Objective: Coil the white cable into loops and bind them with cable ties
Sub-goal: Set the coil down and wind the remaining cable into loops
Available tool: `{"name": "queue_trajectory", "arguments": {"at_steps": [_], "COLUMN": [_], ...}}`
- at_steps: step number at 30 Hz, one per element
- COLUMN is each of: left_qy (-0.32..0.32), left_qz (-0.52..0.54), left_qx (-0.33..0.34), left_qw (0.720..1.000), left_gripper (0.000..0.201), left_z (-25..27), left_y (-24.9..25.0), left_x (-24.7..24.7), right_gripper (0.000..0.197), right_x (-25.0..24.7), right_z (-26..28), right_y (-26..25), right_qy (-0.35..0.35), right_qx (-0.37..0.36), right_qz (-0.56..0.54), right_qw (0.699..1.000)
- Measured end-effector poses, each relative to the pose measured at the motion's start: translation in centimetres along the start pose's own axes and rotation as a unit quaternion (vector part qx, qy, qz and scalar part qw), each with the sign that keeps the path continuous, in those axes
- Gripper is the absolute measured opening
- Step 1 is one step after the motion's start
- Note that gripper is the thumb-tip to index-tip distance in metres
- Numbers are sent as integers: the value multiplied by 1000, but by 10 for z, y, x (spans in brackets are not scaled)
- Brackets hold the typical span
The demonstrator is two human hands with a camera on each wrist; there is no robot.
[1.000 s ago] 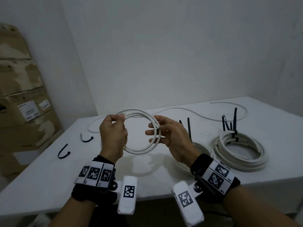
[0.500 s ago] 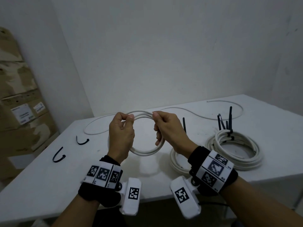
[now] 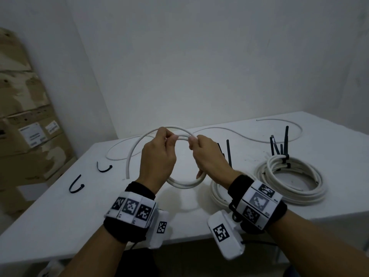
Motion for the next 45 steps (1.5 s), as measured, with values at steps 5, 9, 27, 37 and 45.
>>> {"name": "queue_trajectory", "arguments": {"at_steps": [5,9,27,37,45], "left_qy": [89,-55,-93,186,165], "left_qz": [-247,-133,365,393,443], "left_qx": [131,91,-314,-366,-406], "left_qw": [956,985,872,823,782], "left_gripper": [34,56,27,18,25], "left_z": [7,-7,-4,-23,-17], "left_y": [-9,-7,-7,-47,-37], "left_x": [-7,-10,-17,-39,-24], "right_gripper": [38,35,31,23,14], "right_x": [-8,-7,-3,-15,36], "right_z": [-7,-8,-24,36,37], "right_y": [-3,-12,-31,-11,17], "right_qy": [1,-29,-116,9,25], "right_qx": [-51,-106,-149,-81,72], "right_qz": [63,159,212,1,-246], "right_qw": [997,981,959,997,966]}}
Point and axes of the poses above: each hand's wrist, its own z-axis away from the middle knuckle, its own x-axis out of the palm, y = z × x, the point moved 2 cm from there along -z, towards the middle knuckle, and after that the axes turned 4 degrees about z, right-handed, at the moved point
